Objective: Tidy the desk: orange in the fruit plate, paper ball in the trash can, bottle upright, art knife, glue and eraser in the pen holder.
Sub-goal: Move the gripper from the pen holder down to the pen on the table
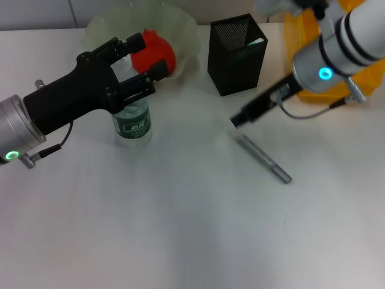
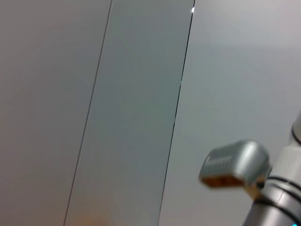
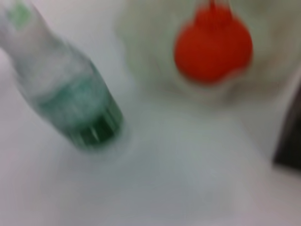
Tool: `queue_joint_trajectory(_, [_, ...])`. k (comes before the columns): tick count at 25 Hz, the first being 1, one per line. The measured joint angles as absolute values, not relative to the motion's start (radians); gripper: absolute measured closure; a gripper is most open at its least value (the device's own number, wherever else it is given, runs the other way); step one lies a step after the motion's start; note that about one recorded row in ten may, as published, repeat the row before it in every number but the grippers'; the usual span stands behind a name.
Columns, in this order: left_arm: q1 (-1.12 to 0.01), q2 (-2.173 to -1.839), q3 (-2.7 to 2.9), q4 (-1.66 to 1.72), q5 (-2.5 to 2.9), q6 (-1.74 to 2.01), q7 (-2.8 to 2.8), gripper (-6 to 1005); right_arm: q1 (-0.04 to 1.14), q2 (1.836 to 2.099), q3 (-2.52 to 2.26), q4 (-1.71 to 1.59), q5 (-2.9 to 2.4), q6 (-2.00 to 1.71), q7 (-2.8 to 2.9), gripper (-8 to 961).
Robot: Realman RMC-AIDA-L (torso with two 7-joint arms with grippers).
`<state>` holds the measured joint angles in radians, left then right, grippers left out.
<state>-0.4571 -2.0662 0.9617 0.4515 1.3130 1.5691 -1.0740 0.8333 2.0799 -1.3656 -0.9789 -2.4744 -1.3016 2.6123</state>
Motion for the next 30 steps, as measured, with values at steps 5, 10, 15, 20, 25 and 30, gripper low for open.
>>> queue_joint_trajectory(5, [-0.463,-2.066,0.962,0.451,1.313,1.569,-1.075,225,0.883,2.086,-1.437,-0.876,-2.531,-1.293,2.656,692])
queue_joint_trajectory(10, [-0.466,-2.066,0.962,0.451,1.313,1.567,-1.075,225,0.891,2.086,-1.450,-0.850,-2.531,-1.288,2.663,506])
queue_joint_trajectory(15, [-0.466,-2.066,0.962,0.451,1.313,1.564,-1.075,225,0.892,2.086,-1.451,-0.823,-2.533,-1.288,2.665,529])
queue_joint_trajectory(20, [-0.466,-2.066,0.962,0.451,1.313,1.562,-1.075,225,0.895,2.085,-1.452,-0.804,-2.540,-1.288,2.666,551])
queue_joint_trajectory(25, [-0.467,-2.066,0.962,0.451,1.313,1.560,-1.075,225,0.896,2.085,-1.453,-0.799,-2.559,-1.287,2.667,574])
queue_joint_trajectory(30, [-0.470,-2.066,0.962,0.451,1.313,1.559,-1.074,225,0.896,2.085,-1.453,-0.799,-2.559,-1.285,2.667,601])
